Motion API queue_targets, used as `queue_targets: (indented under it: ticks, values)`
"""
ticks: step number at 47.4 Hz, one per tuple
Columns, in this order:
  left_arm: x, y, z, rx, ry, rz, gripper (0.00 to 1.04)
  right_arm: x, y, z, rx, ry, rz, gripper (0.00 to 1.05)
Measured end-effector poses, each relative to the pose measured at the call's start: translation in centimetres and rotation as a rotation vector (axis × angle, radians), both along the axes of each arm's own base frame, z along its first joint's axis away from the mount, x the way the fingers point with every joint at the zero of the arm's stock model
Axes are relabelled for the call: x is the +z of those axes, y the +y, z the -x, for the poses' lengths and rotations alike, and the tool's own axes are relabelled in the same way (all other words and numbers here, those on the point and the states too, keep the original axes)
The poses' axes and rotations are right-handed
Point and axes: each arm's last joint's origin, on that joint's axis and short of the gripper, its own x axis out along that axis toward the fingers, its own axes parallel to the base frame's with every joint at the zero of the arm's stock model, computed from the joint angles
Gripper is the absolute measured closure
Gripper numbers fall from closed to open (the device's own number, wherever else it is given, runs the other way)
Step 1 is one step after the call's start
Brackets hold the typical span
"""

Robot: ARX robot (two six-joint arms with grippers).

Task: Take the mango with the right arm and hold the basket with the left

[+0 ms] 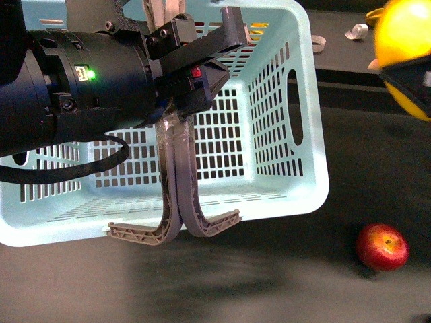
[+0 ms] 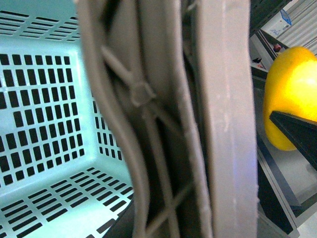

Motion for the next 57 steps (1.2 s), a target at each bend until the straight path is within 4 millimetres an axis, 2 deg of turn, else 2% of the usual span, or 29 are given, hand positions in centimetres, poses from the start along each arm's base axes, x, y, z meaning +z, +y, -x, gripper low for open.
queue_targets:
  ticks: [7,10,21,23,24,30,33,43,50,53,57]
  values:
    - [0.0,0.0,0.0,-0.001,-0.001,-0.001,0.87,0.1,4.4,-0.5,0.076,0.010,-0.013,0.41]
    - [0.0,0.0,0.0,-0.001,-0.001,-0.001,0.87,-0.1,5.6,-0.9,0.092,0.020,-0.011,0.41]
    - [0.0,0.0,0.0,-0.003,-0.001,-0.001,0.87,-1.8,8.3,-2.6,0.090,0.065,-0.004,0.41]
    - [0.0,0.0,0.0,-0.003,-0.001,-0.001,0.87,-1.9,8.4,-2.7,0.088,0.063,-0.004,0.38]
    - [0.0,0.0,0.0,-0.003,-0.001,-0.001,0.87,-2.0,8.5,-2.8,0.080,0.059,-0.008,0.32]
    - [0.0,0.0,0.0,-0.002,-0.001,-0.001,0.87,-1.4,8.3,-3.0,0.037,0.018,-0.027,0.13]
    - [0.0,0.0,0.0,-0.003,-0.001,-0.002,0.87,-0.8,8.1,-2.9,0.015,-0.003,-0.037,0.07]
    - [0.0,0.0,0.0,-0.011,0.003,0.001,0.87,1.6,5.9,-1.2,-0.103,-0.080,-0.061,0.08]
    - [0.0,0.0,0.0,0.003,-0.003,-0.001,0.87,3.7,3.0,2.0,-0.245,-0.145,-0.079,0.08]
    - [0.0,0.0,0.0,0.001,-0.003,-0.002,0.87,4.0,2.3,3.0,-0.279,-0.152,-0.082,0.08]
    - [0.0,0.0,0.0,0.002,-0.001,0.001,0.87,4.3,1.1,5.4,-0.349,-0.157,-0.082,0.08]
